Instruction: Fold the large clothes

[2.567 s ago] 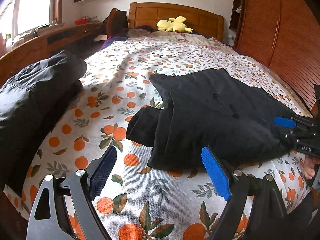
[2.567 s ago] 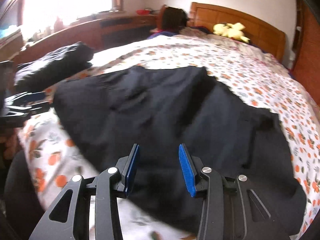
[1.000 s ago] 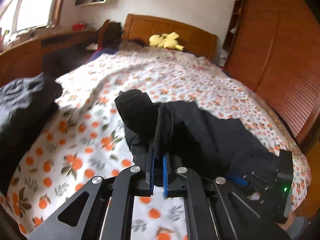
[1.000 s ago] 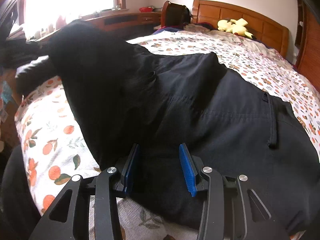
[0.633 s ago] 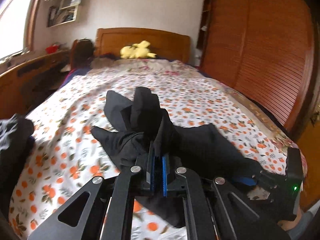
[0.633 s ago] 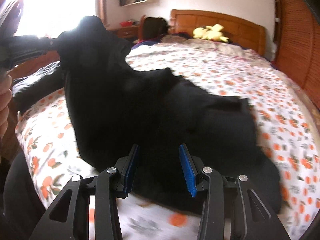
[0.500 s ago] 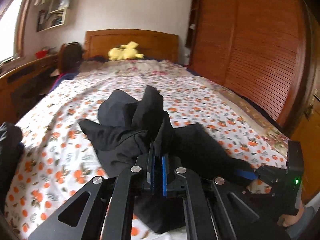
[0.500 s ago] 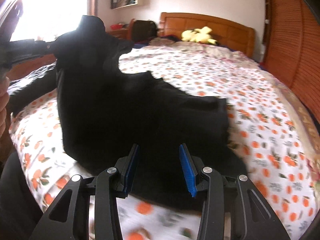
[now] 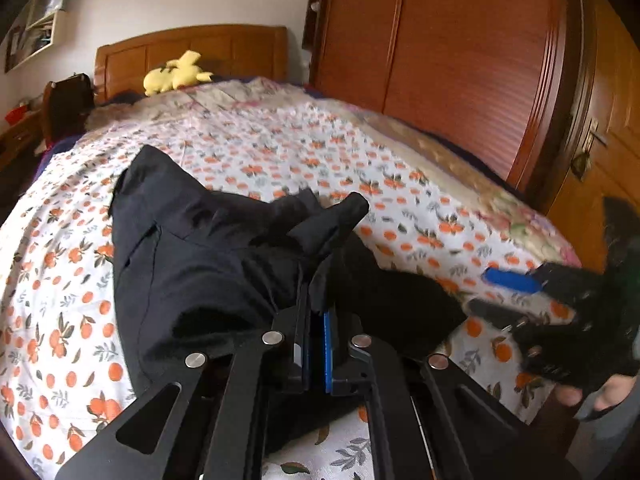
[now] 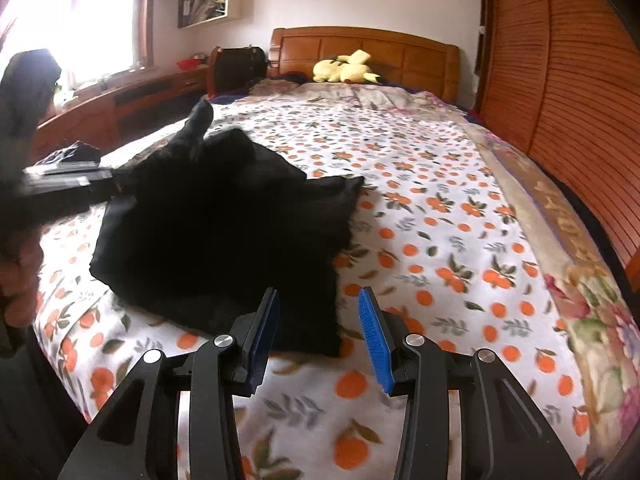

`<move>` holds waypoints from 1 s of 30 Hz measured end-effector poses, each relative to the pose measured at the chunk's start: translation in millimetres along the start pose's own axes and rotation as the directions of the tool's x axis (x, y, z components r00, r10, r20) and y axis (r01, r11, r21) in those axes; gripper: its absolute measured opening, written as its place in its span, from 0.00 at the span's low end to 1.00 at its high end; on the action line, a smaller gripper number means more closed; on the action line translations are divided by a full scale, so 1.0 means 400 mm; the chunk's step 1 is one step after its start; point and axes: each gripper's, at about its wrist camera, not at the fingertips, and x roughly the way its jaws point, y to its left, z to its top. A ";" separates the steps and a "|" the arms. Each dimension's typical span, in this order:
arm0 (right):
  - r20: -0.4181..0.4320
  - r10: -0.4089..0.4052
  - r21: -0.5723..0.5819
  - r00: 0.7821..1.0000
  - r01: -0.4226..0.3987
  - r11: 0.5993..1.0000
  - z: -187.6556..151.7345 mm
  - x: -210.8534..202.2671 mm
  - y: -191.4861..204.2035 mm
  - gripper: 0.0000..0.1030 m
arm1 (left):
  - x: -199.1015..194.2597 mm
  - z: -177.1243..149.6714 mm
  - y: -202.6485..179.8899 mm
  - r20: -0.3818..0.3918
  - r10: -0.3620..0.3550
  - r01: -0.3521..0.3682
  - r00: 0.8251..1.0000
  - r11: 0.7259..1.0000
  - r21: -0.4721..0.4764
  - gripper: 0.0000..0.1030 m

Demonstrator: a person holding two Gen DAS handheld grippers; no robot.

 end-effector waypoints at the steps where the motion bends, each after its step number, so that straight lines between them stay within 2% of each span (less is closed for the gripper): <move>1: 0.001 -0.004 0.001 1.000 0.004 1.000 -0.002 -0.005 -0.008 0.39 | 0.007 -0.002 -0.001 -0.006 0.004 -0.004 1.000 1.000 0.005 0.04; 7: 0.009 -0.013 0.010 1.000 0.013 1.000 -0.002 -0.028 -0.022 0.39 | 0.005 0.005 0.005 -0.031 0.032 -0.032 0.999 0.999 0.008 0.06; 15: 0.035 -0.012 0.000 0.999 0.012 1.000 0.031 -0.044 0.002 0.39 | -0.075 0.012 0.018 0.004 0.090 -0.090 0.996 0.995 0.042 0.12; 18: 0.039 -0.007 -0.004 0.999 0.008 1.000 0.045 -0.045 0.017 0.39 | -0.087 0.016 0.045 0.004 0.071 -0.071 0.997 0.997 0.015 0.13; 23: 0.051 -0.002 -0.028 0.999 0.003 1.000 0.068 -0.049 0.051 0.39 | -0.068 0.007 0.065 -0.059 -0.005 0.006 0.998 1.000 0.019 0.20; 24: 0.052 -0.001 -0.031 0.999 0.002 1.000 0.073 -0.049 0.055 0.39 | -0.069 0.002 0.066 -0.060 -0.018 0.019 0.998 1.000 0.017 0.30; 25: 0.052 0.001 -0.035 0.999 0.001 0.999 0.079 -0.049 0.061 0.39 | -0.071 -0.002 0.066 -0.058 -0.037 0.038 0.998 0.999 0.014 0.55; 26: 0.052 0.003 -0.039 0.999 -0.001 0.999 0.084 -0.048 0.066 0.39 | -0.088 -0.008 0.067 -0.038 -0.065 0.066 0.997 0.998 0.010 0.68; 27: 0.052 0.004 -0.044 0.999 -0.002 0.999 0.091 -0.046 0.070 0.39 | -0.100 -0.012 0.061 -0.017 -0.051 0.051 0.999 0.999 0.016 0.81; 28: 0.053 0.003 -0.048 0.999 -0.001 0.999 0.098 -0.043 0.074 0.39 | -0.113 -0.014 0.054 0.002 -0.024 0.024 1.000 0.999 0.029 0.86; 29: 0.054 0.004 -0.049 0.999 -0.001 0.999 0.105 -0.040 0.076 0.39 | -0.134 -0.015 0.046 0.027 0.013 -0.014 1.000 0.998 0.054 0.87; 30: 0.056 0.008 -0.050 0.998 -0.006 0.999 0.112 -0.038 0.079 0.39 | -0.145 -0.014 0.045 0.035 0.015 -0.017 0.999 0.998 0.061 0.87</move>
